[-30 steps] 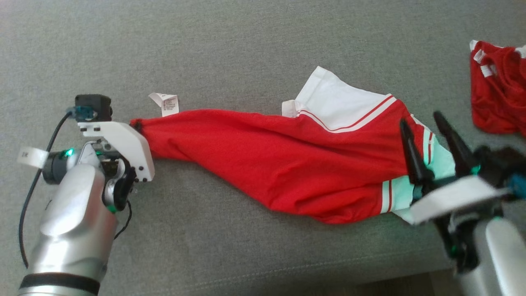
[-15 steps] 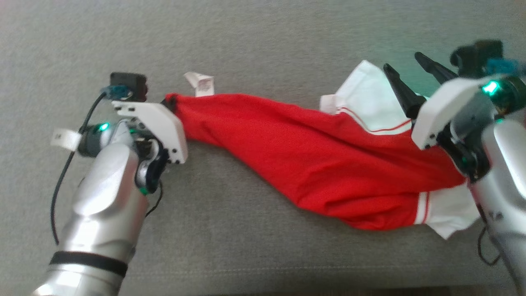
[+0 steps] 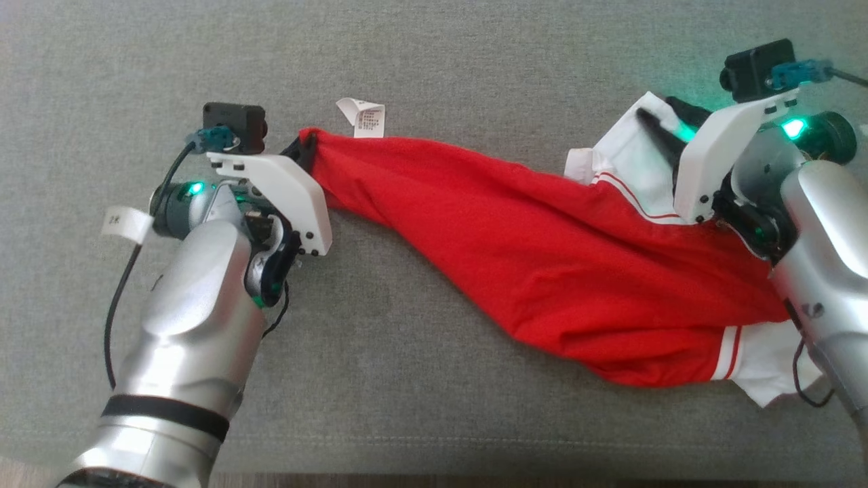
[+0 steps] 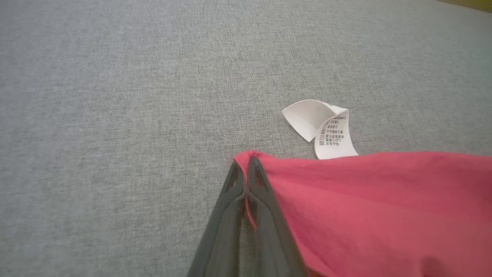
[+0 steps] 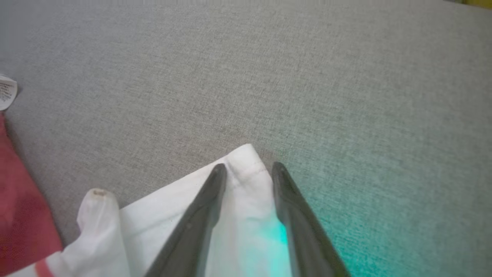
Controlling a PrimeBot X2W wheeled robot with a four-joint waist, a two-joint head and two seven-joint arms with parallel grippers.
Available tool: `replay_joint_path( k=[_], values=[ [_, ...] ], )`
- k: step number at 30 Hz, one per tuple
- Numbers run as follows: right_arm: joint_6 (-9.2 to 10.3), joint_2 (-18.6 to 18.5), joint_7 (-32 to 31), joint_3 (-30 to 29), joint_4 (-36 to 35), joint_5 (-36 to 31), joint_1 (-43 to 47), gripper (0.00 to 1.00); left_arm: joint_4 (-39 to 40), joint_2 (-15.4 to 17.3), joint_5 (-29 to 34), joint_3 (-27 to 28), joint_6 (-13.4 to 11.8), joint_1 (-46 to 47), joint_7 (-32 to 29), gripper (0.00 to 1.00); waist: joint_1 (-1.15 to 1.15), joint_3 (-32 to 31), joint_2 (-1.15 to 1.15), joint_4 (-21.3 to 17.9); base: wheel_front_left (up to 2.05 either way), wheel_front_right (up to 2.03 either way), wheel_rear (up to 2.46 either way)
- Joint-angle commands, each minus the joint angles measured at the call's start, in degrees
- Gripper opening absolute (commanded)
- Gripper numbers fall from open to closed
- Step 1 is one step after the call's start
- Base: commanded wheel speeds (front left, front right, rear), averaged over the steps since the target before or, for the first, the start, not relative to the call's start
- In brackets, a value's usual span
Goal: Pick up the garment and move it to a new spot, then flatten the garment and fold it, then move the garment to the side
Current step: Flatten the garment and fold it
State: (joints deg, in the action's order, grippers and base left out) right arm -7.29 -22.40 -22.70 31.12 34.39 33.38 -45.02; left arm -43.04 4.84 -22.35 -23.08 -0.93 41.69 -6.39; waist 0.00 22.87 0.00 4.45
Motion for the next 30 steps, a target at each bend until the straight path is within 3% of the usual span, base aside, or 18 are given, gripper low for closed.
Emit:
replay_joint_path(
  k=[1,4,9,13,18,24,30],
  values=[
    [-0.2,-0.69,0.65,1.05,-0.31,0.92,0.15,0.0,-0.12,1.87,-0.35,1.84,-0.08,1.48,0.46,0.0,0.0,-0.23,0.0,-0.16,0.0,0.0,0.0],
    [-0.2,-1.08,3.36,1.41,0.02,2.61,0.25,0.0,-0.01,2.17,-0.34,2.09,-0.22,1.48,2.92,0.0,0.0,-0.94,0.0,-0.26,0.0,0.0,0.0],
    [-0.2,-2.83,14.26,-1.55,-3.05,3.6,1.39,0.0,2.47,3.34,0.13,2.87,-0.92,0.89,9.35,0.0,0.0,-3.13,0.0,-0.5,0.0,0.0,0.0],
    [-0.2,-4.26,21.5,-5.33,-7.67,2.85,4.07,0.0,7.56,4.99,0.96,3.44,-2.05,-0.38,13.71,0.0,0.0,-5.73,0.0,-1.19,0.0,0.0,0.0],
    [-0.2,-5.08,25.48,-11.1,-14.92,0.99,7.22,0.0,15.82,7.01,1.82,3.88,-3.07,-2.31,16.3,0.0,0.0,-8.61,0.0,-2.24,0.0,0.0,0.0],
    [-0.2,-4.65,25.4,-22.78,-32.58,-2.96,11.88,0.0,33.31,10.75,3.7,5.19,-6.22,-5.6,16.27,0.0,0.0,-13.23,0.0,-3.53,0.0,0.0,0.0],
    [-0.2,-2.04,17.98,-32.97,-48.58,-3.2,12.4,0.0,51.13,14.73,5.16,7.07,-8.65,-6.49,11.37,0.0,0.0,-16.75,0.0,-4.9,0.0,0.0,0.0]
  ],
)
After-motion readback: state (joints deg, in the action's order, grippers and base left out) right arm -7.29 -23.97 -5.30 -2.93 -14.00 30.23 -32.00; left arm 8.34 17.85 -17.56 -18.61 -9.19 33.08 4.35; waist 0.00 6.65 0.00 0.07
